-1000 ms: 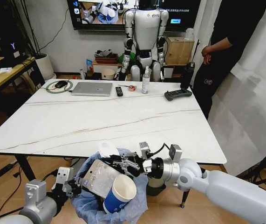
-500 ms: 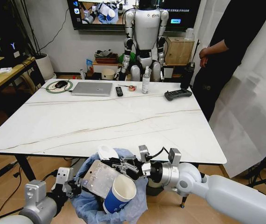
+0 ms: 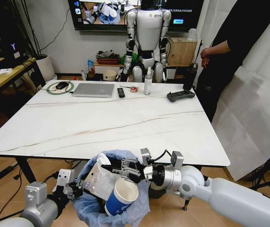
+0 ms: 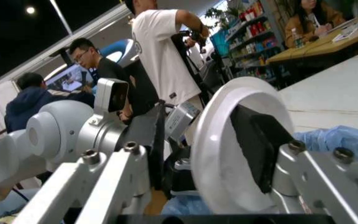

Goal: Pick up the trash bin and place the trash from the table into it.

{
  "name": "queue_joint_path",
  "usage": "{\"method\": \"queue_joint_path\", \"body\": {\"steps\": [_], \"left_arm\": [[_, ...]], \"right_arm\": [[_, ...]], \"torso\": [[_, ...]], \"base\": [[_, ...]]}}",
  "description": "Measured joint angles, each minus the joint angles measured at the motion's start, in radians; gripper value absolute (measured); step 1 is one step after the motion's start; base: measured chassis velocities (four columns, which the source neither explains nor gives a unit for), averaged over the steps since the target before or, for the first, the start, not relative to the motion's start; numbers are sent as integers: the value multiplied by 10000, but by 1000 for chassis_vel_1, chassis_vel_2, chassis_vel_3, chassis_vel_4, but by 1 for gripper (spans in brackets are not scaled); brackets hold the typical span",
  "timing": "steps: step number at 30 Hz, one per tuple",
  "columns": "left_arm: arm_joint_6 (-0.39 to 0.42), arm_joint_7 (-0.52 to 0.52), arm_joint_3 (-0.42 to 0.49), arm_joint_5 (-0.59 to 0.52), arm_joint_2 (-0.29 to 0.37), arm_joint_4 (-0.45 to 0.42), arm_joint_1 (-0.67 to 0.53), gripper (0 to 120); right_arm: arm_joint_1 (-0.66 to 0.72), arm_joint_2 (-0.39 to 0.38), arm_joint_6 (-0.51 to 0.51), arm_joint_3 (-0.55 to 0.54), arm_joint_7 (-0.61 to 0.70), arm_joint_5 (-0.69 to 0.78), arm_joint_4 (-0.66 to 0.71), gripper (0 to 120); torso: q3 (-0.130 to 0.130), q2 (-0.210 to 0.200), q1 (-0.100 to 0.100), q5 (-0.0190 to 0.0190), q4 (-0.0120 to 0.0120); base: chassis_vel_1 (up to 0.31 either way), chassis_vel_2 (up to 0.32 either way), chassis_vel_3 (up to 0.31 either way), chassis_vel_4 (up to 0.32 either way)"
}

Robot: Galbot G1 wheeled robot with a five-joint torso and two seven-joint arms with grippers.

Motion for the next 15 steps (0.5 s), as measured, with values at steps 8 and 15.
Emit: {"method": "queue_joint_path", "body": {"steps": [8, 15], "left_arm": [[4, -8, 1, -20, -1, 0, -2, 0], [8, -13, 1, -25, 5, 0, 2, 0]], "right_arm": [[-3, -2, 8, -5, 17, -36, -26, 73], [-5, -2, 10, -5, 24, -56, -35, 94]], "torso": [[0, 0, 0, 0, 0], [0, 0, 0, 0, 0]], "base": [[0, 0, 0, 0], [0, 0, 0, 0]]}}
